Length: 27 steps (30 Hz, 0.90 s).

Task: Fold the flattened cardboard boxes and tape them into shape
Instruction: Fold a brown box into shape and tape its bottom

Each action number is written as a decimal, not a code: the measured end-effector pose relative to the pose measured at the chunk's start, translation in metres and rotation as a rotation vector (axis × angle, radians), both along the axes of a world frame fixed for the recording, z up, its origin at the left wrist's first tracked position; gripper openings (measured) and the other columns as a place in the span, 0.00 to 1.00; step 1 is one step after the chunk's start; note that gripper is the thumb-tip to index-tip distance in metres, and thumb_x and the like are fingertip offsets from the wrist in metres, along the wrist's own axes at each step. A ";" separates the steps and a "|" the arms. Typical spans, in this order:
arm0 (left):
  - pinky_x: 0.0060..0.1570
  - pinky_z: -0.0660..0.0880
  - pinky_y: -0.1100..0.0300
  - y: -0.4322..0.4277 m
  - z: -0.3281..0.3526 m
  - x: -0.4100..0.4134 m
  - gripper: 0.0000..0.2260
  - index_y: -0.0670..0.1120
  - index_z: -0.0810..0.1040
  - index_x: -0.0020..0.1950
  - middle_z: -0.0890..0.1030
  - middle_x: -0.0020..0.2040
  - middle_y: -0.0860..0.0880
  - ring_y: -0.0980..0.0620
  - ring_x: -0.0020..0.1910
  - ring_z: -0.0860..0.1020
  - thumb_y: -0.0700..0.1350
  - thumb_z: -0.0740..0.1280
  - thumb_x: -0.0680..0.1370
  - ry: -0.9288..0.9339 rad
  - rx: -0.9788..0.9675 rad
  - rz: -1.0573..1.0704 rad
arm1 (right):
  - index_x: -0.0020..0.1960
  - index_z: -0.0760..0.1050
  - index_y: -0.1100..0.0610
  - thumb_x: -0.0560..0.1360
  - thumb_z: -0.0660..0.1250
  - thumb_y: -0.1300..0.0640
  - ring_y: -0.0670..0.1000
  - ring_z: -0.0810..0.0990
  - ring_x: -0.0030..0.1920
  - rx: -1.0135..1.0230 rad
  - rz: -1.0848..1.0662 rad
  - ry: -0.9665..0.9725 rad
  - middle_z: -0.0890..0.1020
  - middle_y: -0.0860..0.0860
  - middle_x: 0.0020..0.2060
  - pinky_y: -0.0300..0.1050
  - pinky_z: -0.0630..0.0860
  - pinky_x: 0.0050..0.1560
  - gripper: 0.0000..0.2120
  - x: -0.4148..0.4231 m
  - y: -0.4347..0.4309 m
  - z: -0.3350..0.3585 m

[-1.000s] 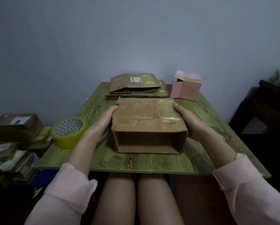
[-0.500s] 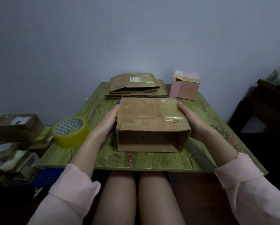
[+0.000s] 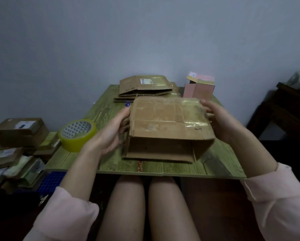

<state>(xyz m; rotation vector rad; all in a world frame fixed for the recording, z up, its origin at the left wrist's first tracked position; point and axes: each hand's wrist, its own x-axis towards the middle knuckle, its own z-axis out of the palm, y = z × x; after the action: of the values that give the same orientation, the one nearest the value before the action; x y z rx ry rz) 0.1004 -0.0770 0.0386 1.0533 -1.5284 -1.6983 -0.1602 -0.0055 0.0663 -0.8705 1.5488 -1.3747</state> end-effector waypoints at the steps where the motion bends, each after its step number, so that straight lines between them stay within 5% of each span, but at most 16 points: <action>1: 0.56 0.71 0.43 -0.001 0.005 0.002 0.34 0.52 0.65 0.73 0.68 0.71 0.47 0.48 0.69 0.67 0.67 0.56 0.71 -0.006 0.030 -0.009 | 0.44 0.77 0.54 0.77 0.61 0.46 0.51 0.74 0.37 -0.031 -0.018 -0.036 0.75 0.51 0.38 0.43 0.70 0.37 0.12 -0.002 0.001 0.005; 4: 0.59 0.66 0.30 -0.001 0.020 0.005 0.41 0.56 0.61 0.75 0.58 0.76 0.46 0.42 0.74 0.59 0.72 0.60 0.65 -0.071 0.012 0.020 | 0.41 0.79 0.57 0.78 0.58 0.45 0.49 0.68 0.33 -0.170 0.041 -0.192 0.71 0.51 0.32 0.41 0.65 0.34 0.19 -0.008 0.001 0.017; 6: 0.57 0.68 0.30 -0.004 0.025 0.005 0.38 0.54 0.65 0.72 0.64 0.72 0.41 0.39 0.69 0.65 0.72 0.60 0.67 -0.020 0.067 0.064 | 0.47 0.76 0.60 0.79 0.54 0.44 0.48 0.75 0.34 -0.234 0.116 -0.231 0.77 0.51 0.33 0.39 0.71 0.37 0.21 -0.007 0.004 0.022; 9: 0.45 0.79 0.45 -0.003 0.032 0.004 0.30 0.46 0.71 0.63 0.75 0.59 0.39 0.41 0.54 0.77 0.67 0.51 0.76 0.065 0.168 0.099 | 0.57 0.78 0.60 0.77 0.53 0.39 0.55 0.79 0.49 -0.218 0.204 -0.115 0.82 0.57 0.48 0.48 0.72 0.54 0.28 -0.008 0.008 0.025; 12: 0.32 0.80 0.57 -0.001 0.041 0.003 0.32 0.41 0.67 0.67 0.72 0.64 0.37 0.41 0.53 0.78 0.66 0.50 0.78 0.092 0.203 0.115 | 0.59 0.79 0.52 0.71 0.55 0.33 0.57 0.79 0.55 -0.154 0.273 0.085 0.82 0.56 0.55 0.53 0.70 0.60 0.30 -0.007 0.015 0.026; 15: 0.28 0.79 0.61 0.000 0.054 -0.001 0.28 0.41 0.69 0.65 0.70 0.67 0.35 0.40 0.58 0.76 0.63 0.51 0.79 0.079 0.165 0.159 | 0.55 0.78 0.43 0.69 0.56 0.32 0.53 0.81 0.52 -0.116 0.246 0.209 0.83 0.48 0.51 0.52 0.75 0.53 0.24 -0.005 0.018 0.034; 19: 0.35 0.77 0.61 -0.005 0.066 -0.009 0.32 0.40 0.66 0.71 0.65 0.69 0.34 0.42 0.64 0.72 0.63 0.51 0.79 -0.043 0.089 0.192 | 0.56 0.77 0.48 0.76 0.56 0.37 0.53 0.81 0.46 -0.038 0.198 0.221 0.83 0.51 0.49 0.47 0.76 0.42 0.20 -0.007 0.015 0.046; 27: 0.39 0.75 0.60 -0.012 0.059 -0.015 0.29 0.42 0.69 0.66 0.72 0.56 0.39 0.48 0.51 0.74 0.64 0.53 0.78 -0.102 0.033 0.178 | 0.49 0.77 0.51 0.77 0.54 0.37 0.54 0.80 0.42 0.034 0.173 0.209 0.81 0.51 0.43 0.47 0.75 0.42 0.21 -0.012 0.007 0.046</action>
<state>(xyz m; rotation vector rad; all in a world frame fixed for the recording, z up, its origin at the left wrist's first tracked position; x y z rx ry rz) 0.0853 -0.0889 0.0978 1.2713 -1.4261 -1.5731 -0.1722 0.0019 0.1120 -1.1283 1.6063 -1.1601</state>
